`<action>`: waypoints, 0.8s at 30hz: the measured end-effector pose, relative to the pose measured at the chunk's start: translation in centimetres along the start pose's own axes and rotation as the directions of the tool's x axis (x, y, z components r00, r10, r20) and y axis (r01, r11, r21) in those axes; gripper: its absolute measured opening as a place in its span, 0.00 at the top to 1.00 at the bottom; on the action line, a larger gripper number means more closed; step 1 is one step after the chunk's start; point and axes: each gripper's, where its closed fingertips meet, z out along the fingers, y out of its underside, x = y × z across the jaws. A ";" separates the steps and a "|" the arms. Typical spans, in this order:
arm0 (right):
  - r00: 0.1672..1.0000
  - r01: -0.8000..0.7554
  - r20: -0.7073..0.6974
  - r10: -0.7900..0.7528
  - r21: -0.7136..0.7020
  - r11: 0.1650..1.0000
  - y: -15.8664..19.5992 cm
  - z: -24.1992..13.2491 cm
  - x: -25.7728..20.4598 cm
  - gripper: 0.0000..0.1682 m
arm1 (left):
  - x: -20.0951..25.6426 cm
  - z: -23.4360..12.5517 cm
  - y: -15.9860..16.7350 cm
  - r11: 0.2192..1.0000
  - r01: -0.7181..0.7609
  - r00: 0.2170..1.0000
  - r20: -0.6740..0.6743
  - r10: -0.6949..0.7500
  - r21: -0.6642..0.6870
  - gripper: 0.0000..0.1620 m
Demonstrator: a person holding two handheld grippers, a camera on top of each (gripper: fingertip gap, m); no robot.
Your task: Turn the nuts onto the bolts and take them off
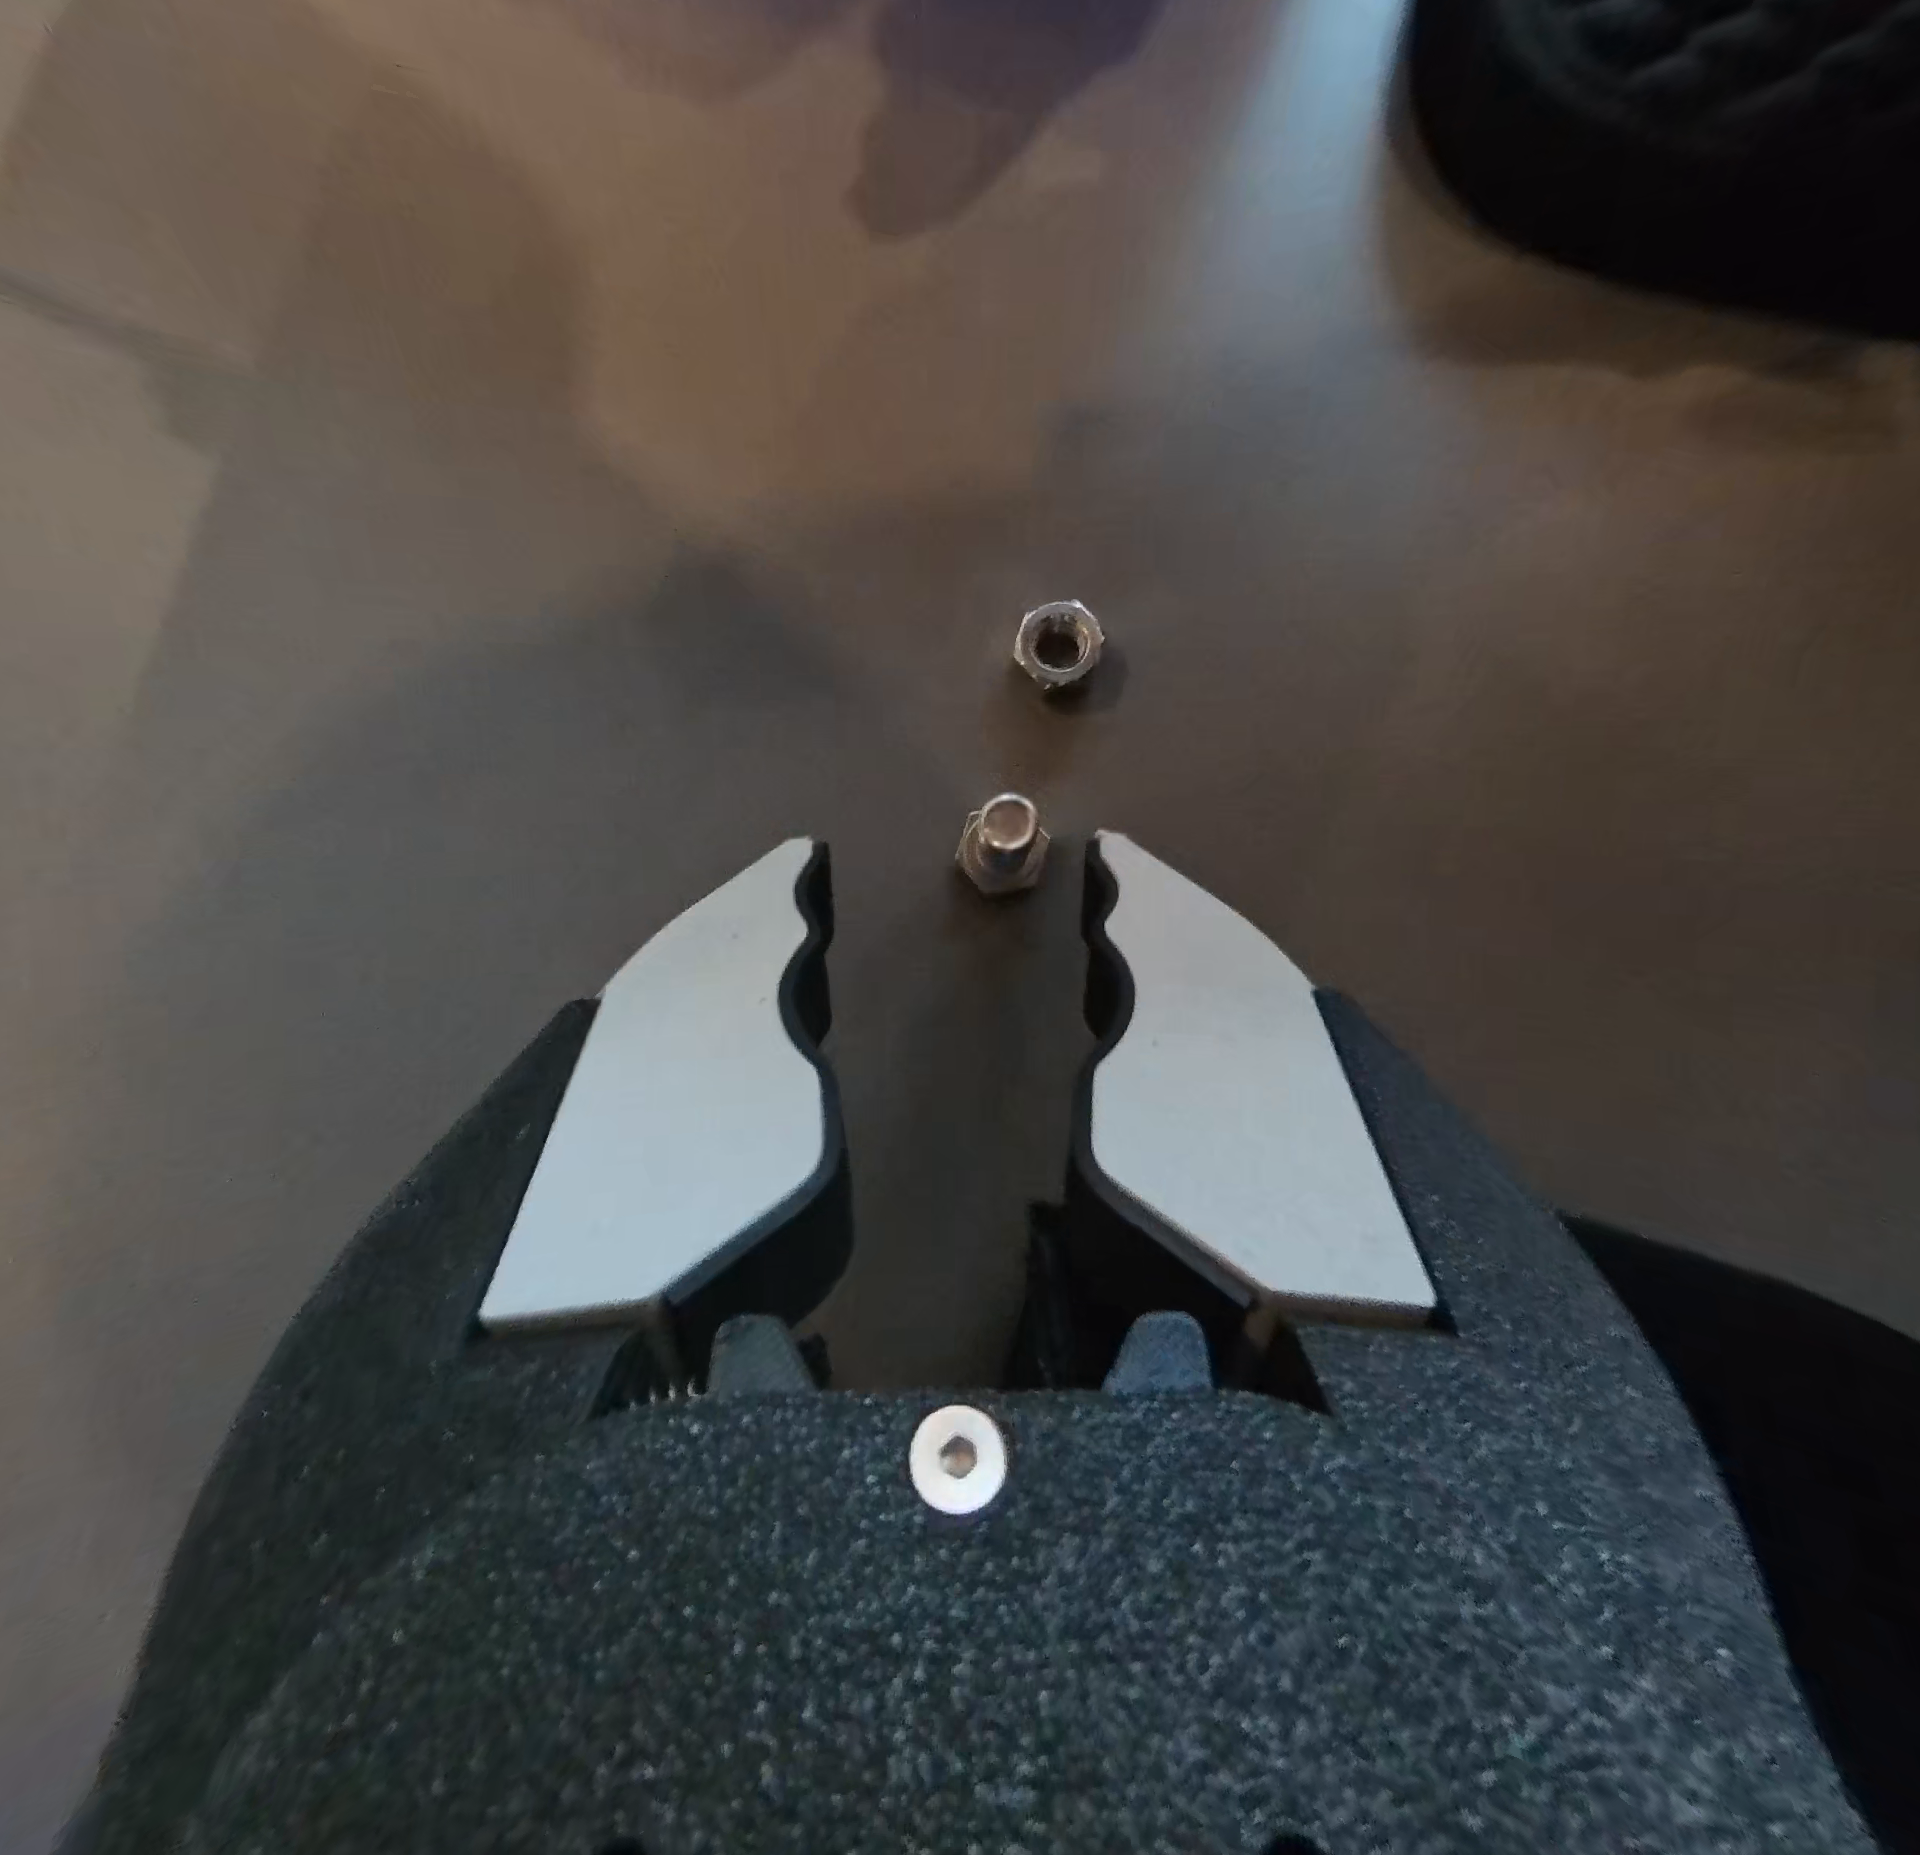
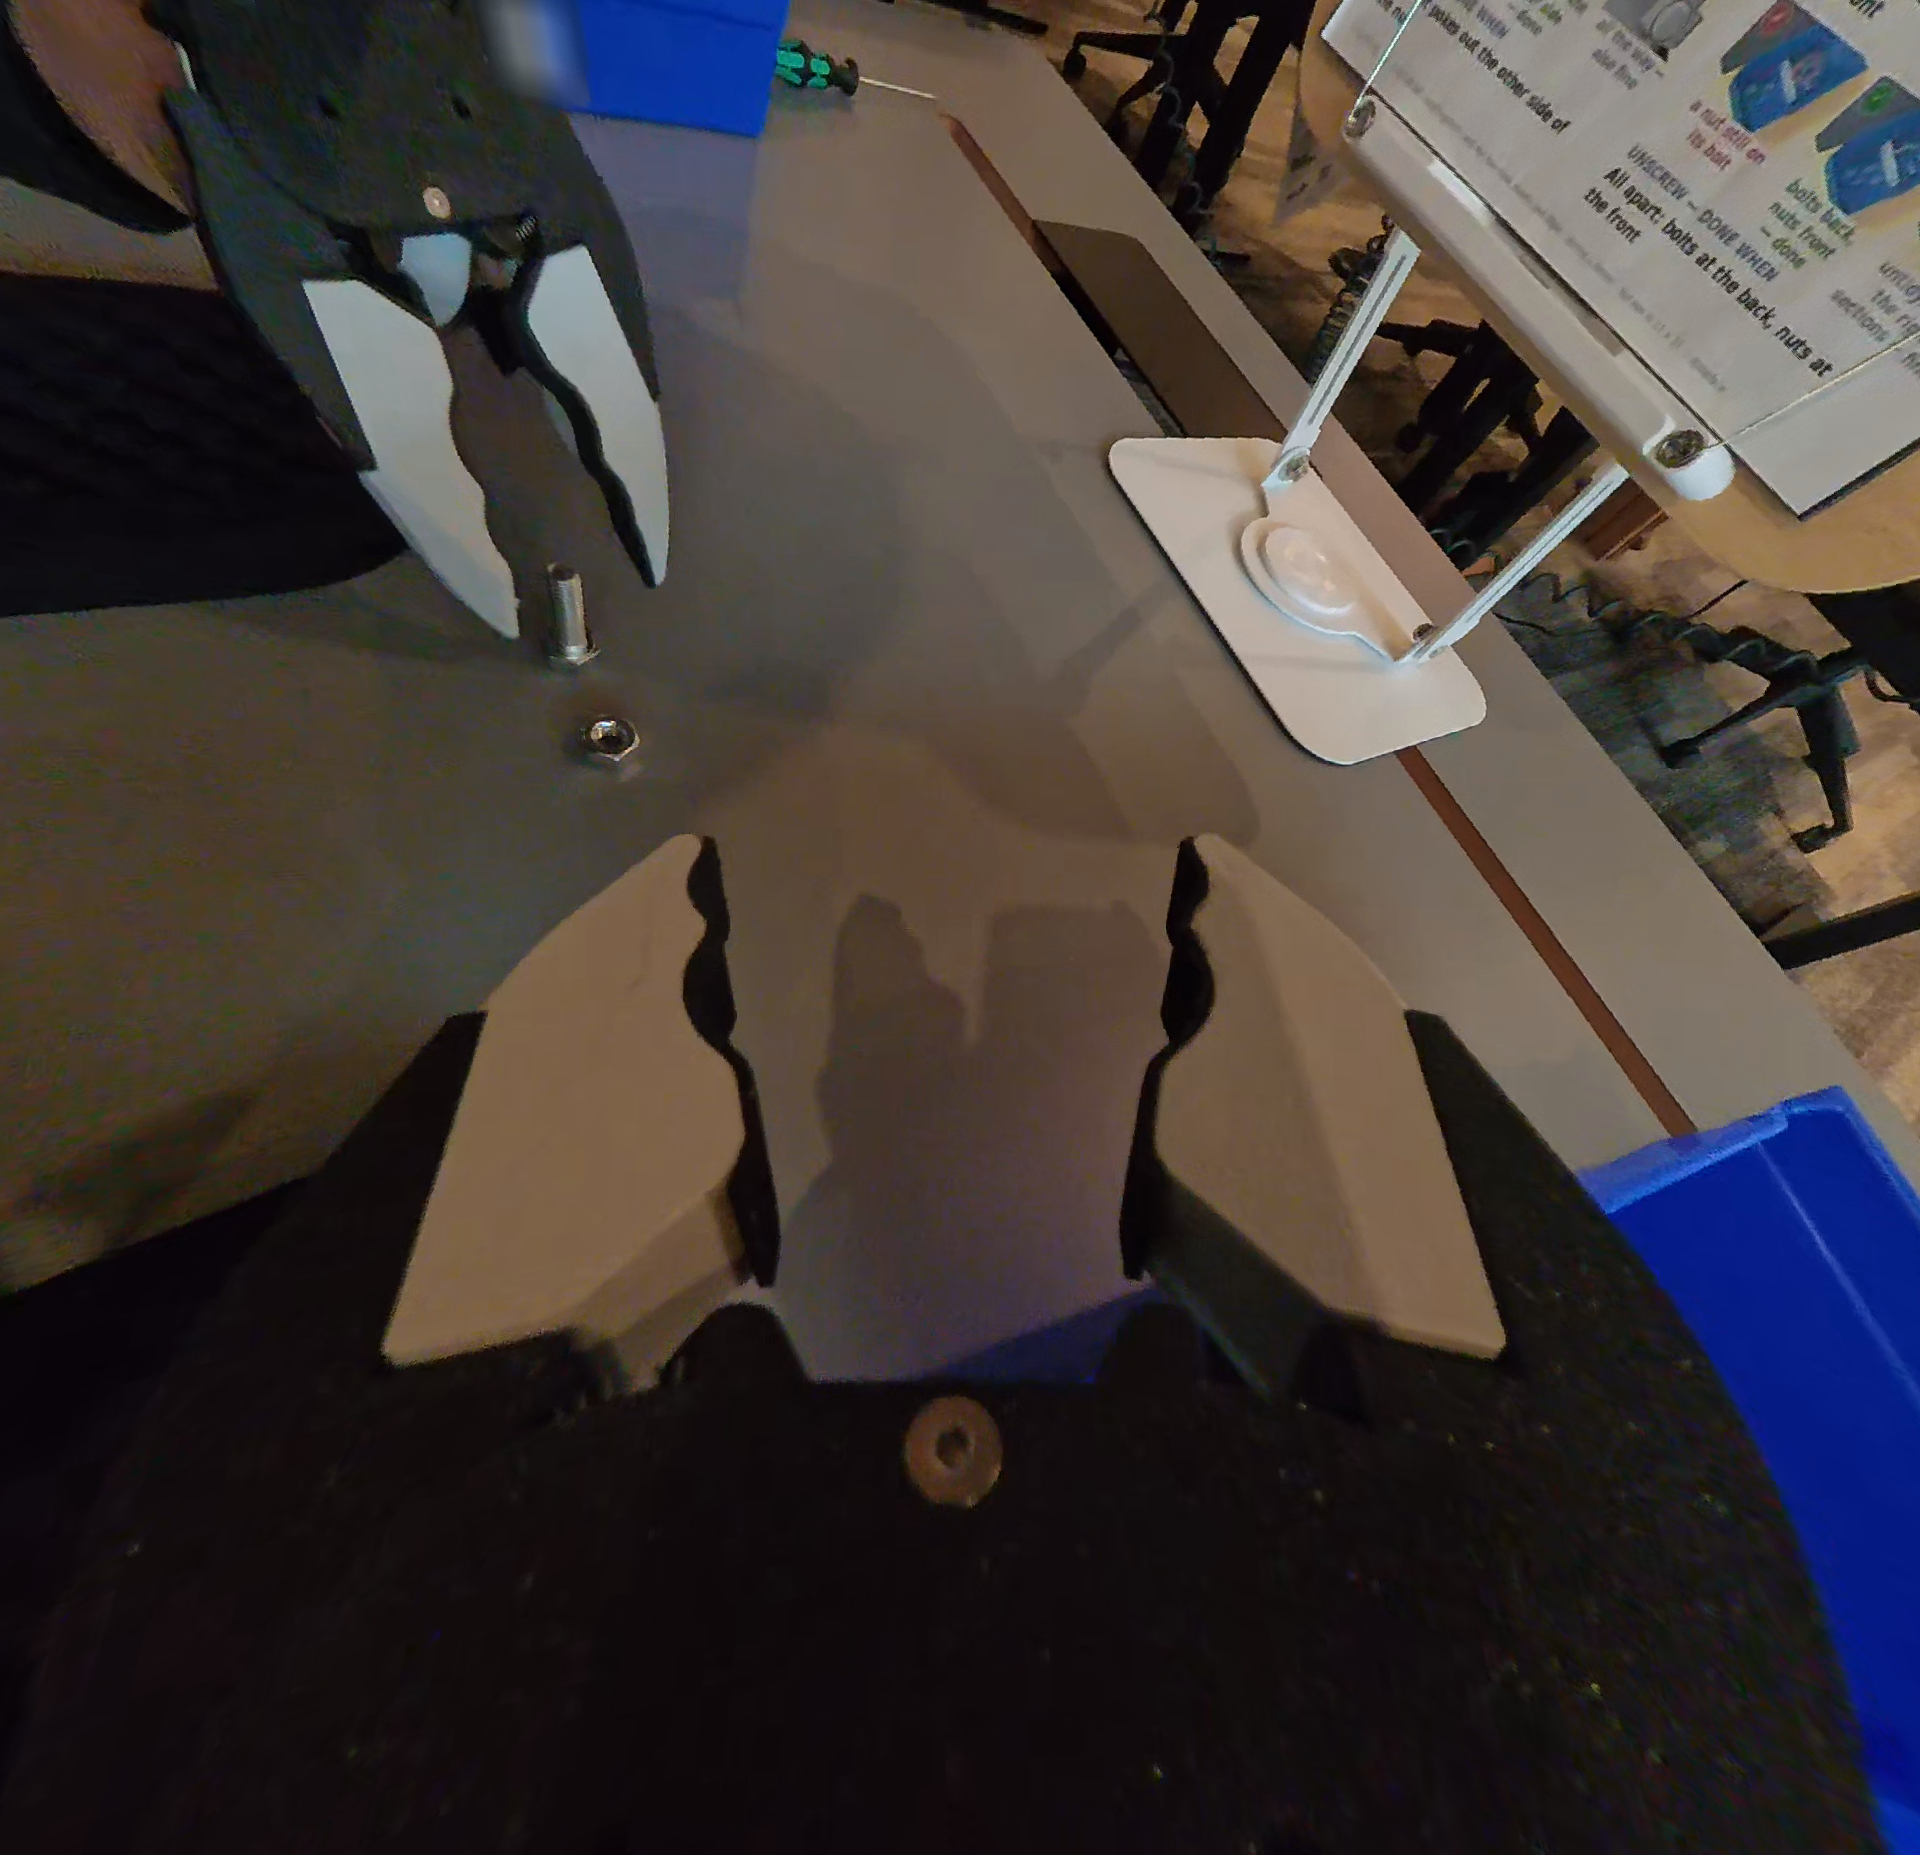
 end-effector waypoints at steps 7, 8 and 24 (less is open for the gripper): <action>1.000 -0.004 0.015 0.003 0.014 1.000 -0.2 0.1 -0.1 0.52 | 0.7 1.1 0.5 0.999 -0.020 0.999 -0.040 0.019 -0.024 0.88; 1.000 -0.004 0.023 0.004 0.018 1.000 -0.3 0.1 -0.3 0.52 | 0.7 1.2 0.5 1.000 -0.021 0.999 -0.046 0.020 -0.015 0.88; 0.490 0.579 0.640 -0.592 0.268 0.770 -9.4 -0.3 -12.8 0.70 | 9.1 -5.0 -5.2 0.971 -0.160 0.860 -0.458 0.226 0.179 0.89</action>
